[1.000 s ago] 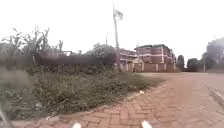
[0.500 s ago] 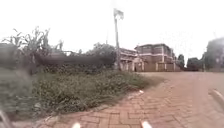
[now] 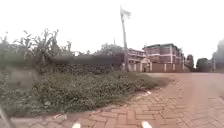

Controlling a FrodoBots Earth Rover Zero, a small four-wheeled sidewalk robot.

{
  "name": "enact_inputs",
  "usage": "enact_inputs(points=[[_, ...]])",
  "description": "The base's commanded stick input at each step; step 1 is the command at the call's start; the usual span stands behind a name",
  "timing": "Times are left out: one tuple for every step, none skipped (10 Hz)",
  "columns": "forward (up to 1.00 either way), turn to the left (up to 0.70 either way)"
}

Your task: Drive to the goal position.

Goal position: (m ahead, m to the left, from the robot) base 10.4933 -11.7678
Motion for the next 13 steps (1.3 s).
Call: enact_inputs(points=[[0.0,-0.44],[0.0,-0.39],[0.0,-0.5],[0.0,-0.5],[0.0,-0.5],[0.0,-0.5],[0.0,-0.5],[0.0,-0.5],[0.0,-0.5],[0.0,-0.5],[0.0,-0.5],[0.0,-0.5],[0.0,-0.5]])
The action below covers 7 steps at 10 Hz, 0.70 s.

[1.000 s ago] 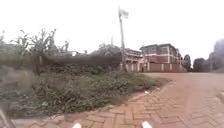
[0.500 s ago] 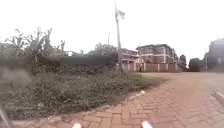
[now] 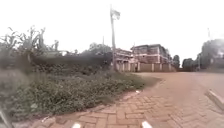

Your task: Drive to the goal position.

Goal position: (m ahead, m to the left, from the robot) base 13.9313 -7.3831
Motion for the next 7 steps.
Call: enact_inputs(points=[[0.0,-0.5],[0.0,-0.5],[0.0,-0.5],[0.0,-0.5],[0.0,-0.5],[0.0,-0.5],[0.0,-0.5]])
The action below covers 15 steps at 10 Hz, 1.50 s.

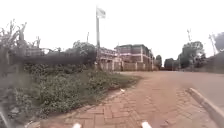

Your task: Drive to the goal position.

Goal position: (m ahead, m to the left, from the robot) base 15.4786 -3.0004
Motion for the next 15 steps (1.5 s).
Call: enact_inputs(points=[[0.0,-0.5],[0.0,-0.5],[0.0,-0.5],[0.0,-0.5],[0.0,-0.5],[0.0,-0.27],[0.0,0.0],[0.0,0.0],[0.0,0.02],[0.0,0.04],[0.0,0.05],[0.0,0.05],[0.0,0.03],[0.0,0.1],[0.0,0.1]])
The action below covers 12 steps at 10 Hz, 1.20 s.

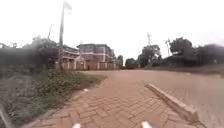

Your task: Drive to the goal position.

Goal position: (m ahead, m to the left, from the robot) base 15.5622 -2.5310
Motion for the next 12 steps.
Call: enact_inputs(points=[[0.0,0.1],[0.0,0.09],[0.0,0.09],[0.0,0.1],[0.29,0.09],[0.5,0.08],[0.5,0.08],[0.5,0.07],[0.5,0.05],[0.5,0.01],[0.5,0.0],[0.5,-0.05]])
